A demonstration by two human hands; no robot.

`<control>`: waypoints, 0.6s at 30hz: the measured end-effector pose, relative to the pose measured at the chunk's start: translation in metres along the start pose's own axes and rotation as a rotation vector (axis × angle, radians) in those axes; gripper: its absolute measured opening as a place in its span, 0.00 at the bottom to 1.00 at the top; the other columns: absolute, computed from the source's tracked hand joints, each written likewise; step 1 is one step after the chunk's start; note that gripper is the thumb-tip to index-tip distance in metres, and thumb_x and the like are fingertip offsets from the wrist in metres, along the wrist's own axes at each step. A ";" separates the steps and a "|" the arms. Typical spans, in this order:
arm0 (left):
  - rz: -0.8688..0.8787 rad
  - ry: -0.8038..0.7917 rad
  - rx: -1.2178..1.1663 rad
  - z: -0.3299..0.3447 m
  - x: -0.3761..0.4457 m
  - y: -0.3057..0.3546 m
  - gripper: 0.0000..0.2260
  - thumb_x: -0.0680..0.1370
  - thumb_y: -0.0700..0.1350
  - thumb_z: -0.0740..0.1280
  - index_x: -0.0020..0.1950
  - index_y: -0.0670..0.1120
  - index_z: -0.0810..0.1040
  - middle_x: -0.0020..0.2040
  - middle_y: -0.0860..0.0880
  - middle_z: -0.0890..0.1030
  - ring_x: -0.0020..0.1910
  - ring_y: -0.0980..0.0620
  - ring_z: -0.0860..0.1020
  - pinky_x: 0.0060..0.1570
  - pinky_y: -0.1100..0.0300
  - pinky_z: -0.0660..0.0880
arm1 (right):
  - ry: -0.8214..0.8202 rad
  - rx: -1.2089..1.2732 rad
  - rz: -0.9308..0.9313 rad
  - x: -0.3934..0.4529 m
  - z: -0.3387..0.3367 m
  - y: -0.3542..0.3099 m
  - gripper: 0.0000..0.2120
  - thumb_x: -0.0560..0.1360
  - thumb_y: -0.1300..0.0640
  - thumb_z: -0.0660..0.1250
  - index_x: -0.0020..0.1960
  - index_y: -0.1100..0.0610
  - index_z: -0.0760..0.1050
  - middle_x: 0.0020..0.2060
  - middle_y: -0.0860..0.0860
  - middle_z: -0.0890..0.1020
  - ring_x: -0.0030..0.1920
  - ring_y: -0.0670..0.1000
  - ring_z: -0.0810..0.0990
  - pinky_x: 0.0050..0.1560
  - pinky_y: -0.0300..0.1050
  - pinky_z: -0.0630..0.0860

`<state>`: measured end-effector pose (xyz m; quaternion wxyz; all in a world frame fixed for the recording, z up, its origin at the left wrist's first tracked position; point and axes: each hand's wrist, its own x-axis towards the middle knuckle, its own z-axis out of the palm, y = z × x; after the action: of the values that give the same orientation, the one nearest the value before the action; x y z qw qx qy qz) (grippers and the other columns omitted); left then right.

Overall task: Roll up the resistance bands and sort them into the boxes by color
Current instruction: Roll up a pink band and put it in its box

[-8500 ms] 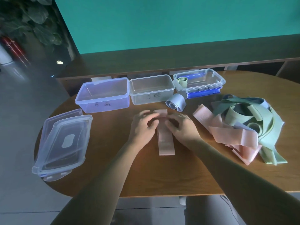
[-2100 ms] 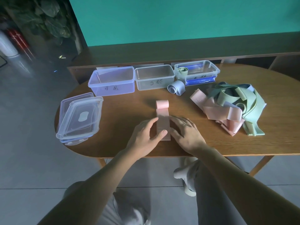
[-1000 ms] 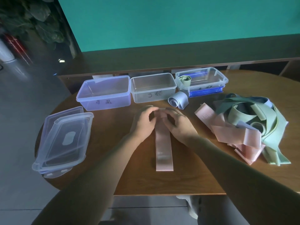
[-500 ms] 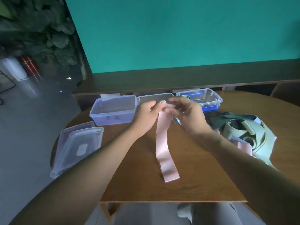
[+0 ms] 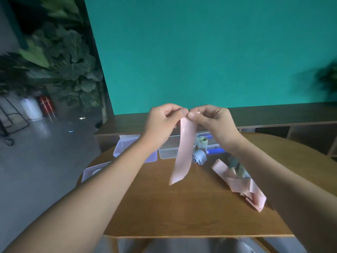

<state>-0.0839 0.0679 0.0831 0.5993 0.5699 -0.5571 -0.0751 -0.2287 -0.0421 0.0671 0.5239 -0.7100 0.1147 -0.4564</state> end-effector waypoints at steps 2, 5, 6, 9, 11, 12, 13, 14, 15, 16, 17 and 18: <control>0.030 0.014 0.031 -0.002 0.004 0.011 0.07 0.80 0.44 0.71 0.49 0.41 0.85 0.42 0.45 0.85 0.32 0.57 0.76 0.35 0.62 0.74 | -0.021 0.010 0.003 0.000 -0.001 -0.014 0.08 0.76 0.62 0.73 0.50 0.68 0.82 0.46 0.63 0.86 0.44 0.55 0.85 0.53 0.53 0.83; 0.054 0.031 0.051 -0.006 0.007 0.024 0.06 0.80 0.45 0.70 0.47 0.44 0.85 0.37 0.52 0.84 0.31 0.60 0.76 0.35 0.62 0.72 | -0.015 -0.012 -0.025 0.001 -0.001 -0.027 0.04 0.76 0.61 0.73 0.46 0.62 0.84 0.45 0.58 0.87 0.45 0.53 0.85 0.53 0.50 0.82; 0.058 0.038 0.049 -0.007 0.008 0.026 0.06 0.80 0.45 0.70 0.47 0.44 0.84 0.35 0.56 0.83 0.30 0.63 0.75 0.35 0.66 0.70 | -0.016 -0.017 -0.032 0.002 0.000 -0.030 0.03 0.76 0.60 0.73 0.45 0.60 0.84 0.44 0.57 0.87 0.46 0.55 0.85 0.53 0.51 0.82; 0.045 0.049 0.054 -0.007 0.010 0.023 0.06 0.80 0.45 0.70 0.47 0.43 0.84 0.33 0.57 0.82 0.29 0.64 0.74 0.34 0.69 0.69 | -0.015 -0.019 -0.017 0.005 0.001 -0.029 0.06 0.75 0.58 0.75 0.45 0.61 0.84 0.46 0.60 0.86 0.49 0.65 0.84 0.57 0.60 0.80; 0.021 0.042 0.052 -0.006 0.010 0.013 0.07 0.80 0.45 0.70 0.47 0.44 0.85 0.34 0.56 0.83 0.30 0.61 0.76 0.33 0.66 0.70 | -0.016 -0.014 0.011 0.007 0.000 -0.021 0.08 0.74 0.59 0.75 0.47 0.65 0.83 0.46 0.62 0.86 0.47 0.63 0.85 0.56 0.59 0.81; 0.004 0.038 0.050 -0.004 0.010 0.006 0.07 0.80 0.45 0.71 0.47 0.44 0.85 0.34 0.54 0.83 0.31 0.59 0.76 0.32 0.64 0.71 | -0.018 -0.010 0.029 0.006 0.000 -0.015 0.08 0.74 0.61 0.75 0.47 0.66 0.83 0.46 0.61 0.86 0.45 0.59 0.85 0.53 0.56 0.83; -0.017 0.033 0.048 -0.001 0.009 -0.004 0.06 0.80 0.45 0.71 0.47 0.43 0.85 0.35 0.52 0.84 0.31 0.57 0.77 0.31 0.64 0.72 | -0.019 -0.012 0.050 0.006 -0.001 -0.007 0.08 0.74 0.62 0.74 0.48 0.67 0.83 0.44 0.60 0.87 0.43 0.55 0.85 0.49 0.51 0.84; -0.040 0.028 0.050 0.003 0.006 -0.015 0.06 0.80 0.45 0.70 0.48 0.43 0.85 0.36 0.49 0.84 0.31 0.56 0.78 0.29 0.63 0.72 | -0.019 -0.028 0.073 0.004 -0.002 0.003 0.07 0.74 0.63 0.74 0.48 0.68 0.82 0.42 0.56 0.87 0.40 0.51 0.85 0.43 0.43 0.83; -0.062 0.021 0.061 0.009 0.003 -0.028 0.06 0.80 0.45 0.70 0.47 0.43 0.85 0.37 0.48 0.85 0.32 0.55 0.79 0.27 0.63 0.73 | -0.016 -0.052 0.101 0.003 -0.004 0.016 0.07 0.75 0.64 0.74 0.47 0.68 0.82 0.38 0.52 0.87 0.36 0.46 0.83 0.38 0.37 0.79; -0.083 0.012 0.079 0.015 -0.001 -0.042 0.06 0.80 0.45 0.70 0.47 0.43 0.85 0.37 0.47 0.85 0.33 0.54 0.80 0.27 0.63 0.73 | -0.015 -0.078 0.133 0.000 -0.005 0.029 0.05 0.75 0.64 0.74 0.46 0.68 0.82 0.34 0.48 0.85 0.32 0.43 0.81 0.35 0.33 0.75; -0.104 0.000 0.100 0.021 -0.004 -0.058 0.06 0.80 0.45 0.70 0.47 0.44 0.85 0.37 0.47 0.85 0.33 0.53 0.81 0.27 0.63 0.73 | -0.014 -0.108 0.174 -0.002 -0.006 0.045 0.04 0.74 0.63 0.75 0.45 0.65 0.83 0.31 0.45 0.84 0.30 0.41 0.79 0.33 0.31 0.73; -0.128 -0.013 0.124 0.026 -0.008 -0.076 0.06 0.80 0.45 0.70 0.46 0.44 0.85 0.36 0.47 0.85 0.34 0.52 0.82 0.28 0.64 0.73 | -0.017 -0.146 0.220 -0.003 -0.008 0.063 0.05 0.74 0.61 0.76 0.43 0.63 0.83 0.31 0.45 0.84 0.29 0.42 0.77 0.33 0.32 0.71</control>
<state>-0.0656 0.0324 0.0129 0.5532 0.6398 -0.5271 -0.0822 -0.2166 -0.0719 0.0117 0.5187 -0.7332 0.2204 -0.3805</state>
